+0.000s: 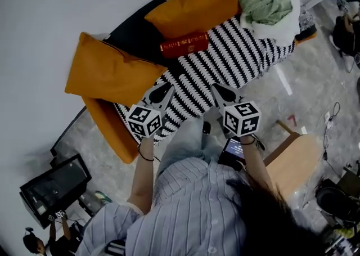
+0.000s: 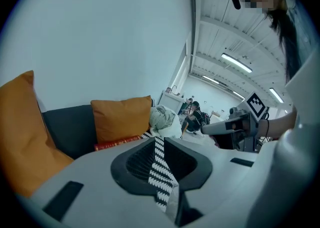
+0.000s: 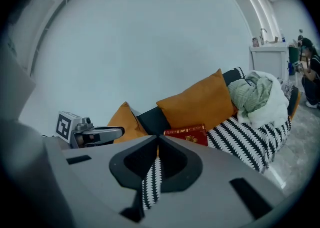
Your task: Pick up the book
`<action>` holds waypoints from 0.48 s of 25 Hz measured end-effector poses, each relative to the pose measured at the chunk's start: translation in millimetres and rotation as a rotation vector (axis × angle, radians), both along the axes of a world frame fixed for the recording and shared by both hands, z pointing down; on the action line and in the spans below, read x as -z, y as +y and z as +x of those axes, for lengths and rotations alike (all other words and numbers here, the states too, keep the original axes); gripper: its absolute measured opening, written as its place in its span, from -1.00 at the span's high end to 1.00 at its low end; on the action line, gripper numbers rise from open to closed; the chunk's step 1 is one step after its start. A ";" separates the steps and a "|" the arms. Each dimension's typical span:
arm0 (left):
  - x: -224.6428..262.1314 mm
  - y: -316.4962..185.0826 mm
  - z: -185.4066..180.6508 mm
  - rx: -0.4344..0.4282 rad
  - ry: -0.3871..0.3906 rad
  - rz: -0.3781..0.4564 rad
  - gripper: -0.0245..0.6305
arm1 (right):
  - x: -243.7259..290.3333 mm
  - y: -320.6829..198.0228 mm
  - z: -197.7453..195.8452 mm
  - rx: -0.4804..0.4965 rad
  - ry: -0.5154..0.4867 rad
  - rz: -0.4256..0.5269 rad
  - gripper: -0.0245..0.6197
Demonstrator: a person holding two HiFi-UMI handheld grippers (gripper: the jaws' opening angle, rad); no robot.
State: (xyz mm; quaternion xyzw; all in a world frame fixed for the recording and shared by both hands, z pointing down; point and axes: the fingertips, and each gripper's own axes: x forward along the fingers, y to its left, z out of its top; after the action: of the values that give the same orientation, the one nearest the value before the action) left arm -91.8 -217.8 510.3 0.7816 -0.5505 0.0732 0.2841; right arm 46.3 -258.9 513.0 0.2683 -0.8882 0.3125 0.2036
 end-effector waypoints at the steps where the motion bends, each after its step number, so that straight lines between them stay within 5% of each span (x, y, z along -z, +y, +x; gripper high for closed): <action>1: -5.9 -8.1 -5.2 -0.012 -0.011 -0.004 0.79 | -4.9 -8.8 -1.9 -0.001 0.004 -0.007 0.86; 12: -79.1 -89.7 -60.1 -0.115 -0.046 -0.091 0.57 | -58.5 -85.5 -40.5 0.103 0.087 -0.031 0.86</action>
State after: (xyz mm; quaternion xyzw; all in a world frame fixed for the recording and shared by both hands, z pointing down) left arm -151.9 -307.4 589.4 0.7963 -0.5071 0.1324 0.3020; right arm 5.8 -344.3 571.5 0.2323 -0.8862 0.3033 0.2619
